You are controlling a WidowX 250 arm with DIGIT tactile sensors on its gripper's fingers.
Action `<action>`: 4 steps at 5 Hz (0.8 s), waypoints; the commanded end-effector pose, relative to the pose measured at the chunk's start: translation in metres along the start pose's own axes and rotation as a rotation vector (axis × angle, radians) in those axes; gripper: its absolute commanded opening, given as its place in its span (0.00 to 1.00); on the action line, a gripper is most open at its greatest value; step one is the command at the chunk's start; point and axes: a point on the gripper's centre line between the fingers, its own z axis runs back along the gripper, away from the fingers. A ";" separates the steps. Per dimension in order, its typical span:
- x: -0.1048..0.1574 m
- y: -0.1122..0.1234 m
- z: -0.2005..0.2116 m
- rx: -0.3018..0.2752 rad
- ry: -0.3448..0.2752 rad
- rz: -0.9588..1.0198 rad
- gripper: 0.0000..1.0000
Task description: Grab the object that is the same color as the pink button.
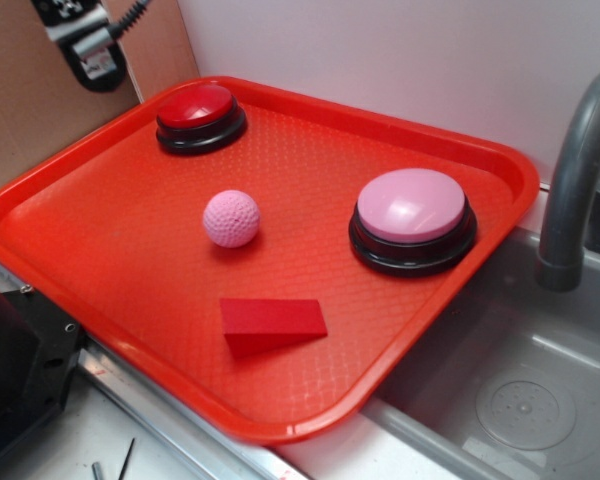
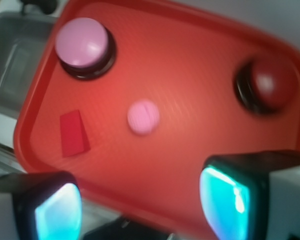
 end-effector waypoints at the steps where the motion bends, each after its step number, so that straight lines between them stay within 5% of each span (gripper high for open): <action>1: 0.013 0.020 -0.068 -0.005 0.046 -0.203 1.00; 4: 0.028 -0.012 -0.140 0.015 0.150 -0.249 1.00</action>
